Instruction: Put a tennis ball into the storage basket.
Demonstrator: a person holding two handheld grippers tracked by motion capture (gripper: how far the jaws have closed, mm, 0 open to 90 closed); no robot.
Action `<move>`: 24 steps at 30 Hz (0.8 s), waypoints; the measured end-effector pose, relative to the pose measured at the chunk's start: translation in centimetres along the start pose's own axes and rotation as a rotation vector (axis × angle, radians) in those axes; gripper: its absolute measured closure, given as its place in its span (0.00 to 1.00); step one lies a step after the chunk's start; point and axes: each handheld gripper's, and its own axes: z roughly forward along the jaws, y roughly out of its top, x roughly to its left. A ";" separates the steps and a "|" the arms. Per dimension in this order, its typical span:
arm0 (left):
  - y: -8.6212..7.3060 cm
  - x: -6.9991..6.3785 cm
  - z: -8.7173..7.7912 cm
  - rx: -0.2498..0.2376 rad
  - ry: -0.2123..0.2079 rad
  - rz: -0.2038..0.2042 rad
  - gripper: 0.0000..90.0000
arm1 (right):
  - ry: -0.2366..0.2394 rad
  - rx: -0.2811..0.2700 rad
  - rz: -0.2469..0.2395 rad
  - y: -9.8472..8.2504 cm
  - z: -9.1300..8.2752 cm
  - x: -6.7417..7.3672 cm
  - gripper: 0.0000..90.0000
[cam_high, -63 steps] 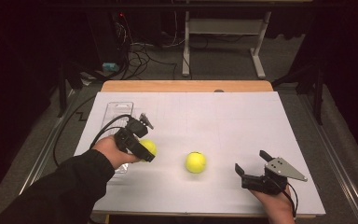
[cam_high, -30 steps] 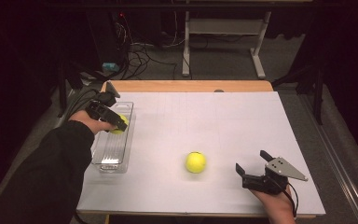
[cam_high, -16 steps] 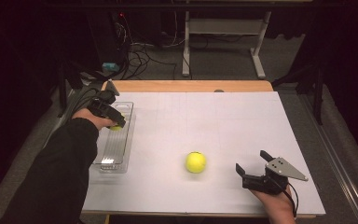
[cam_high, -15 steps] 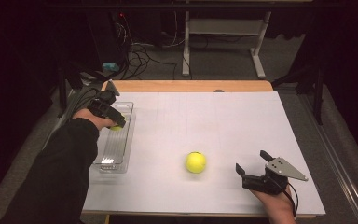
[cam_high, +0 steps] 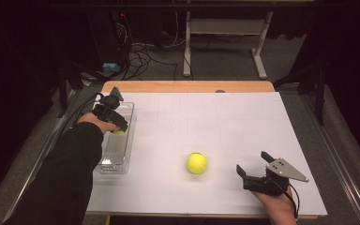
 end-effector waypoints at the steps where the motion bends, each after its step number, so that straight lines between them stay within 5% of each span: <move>1: 0.0 0.0 -0.1 -0.004 0.003 0.001 0.28 | 0.000 0.000 0.000 0.0 0.0 0.0 0.00; 2: 0.0 -0.1 -0.6 -0.038 0.003 -0.006 0.16 | 0.001 0.000 -0.001 0.0 0.0 0.0 0.00; 5: 0.0 -0.2 -1.2 -0.040 -0.022 0.003 0.02 | 0.001 0.000 -0.002 0.0 0.0 0.0 0.00; 12: -0.7 -2.1 -3.1 -0.044 -0.040 0.071 0.01 | 0.004 -0.004 -0.005 0.0 0.1 0.0 0.00; 24: -1.7 -6.3 -3.1 -0.001 -0.020 0.194 0.01 | 0.000 -0.006 -0.009 0.1 0.0 0.2 0.00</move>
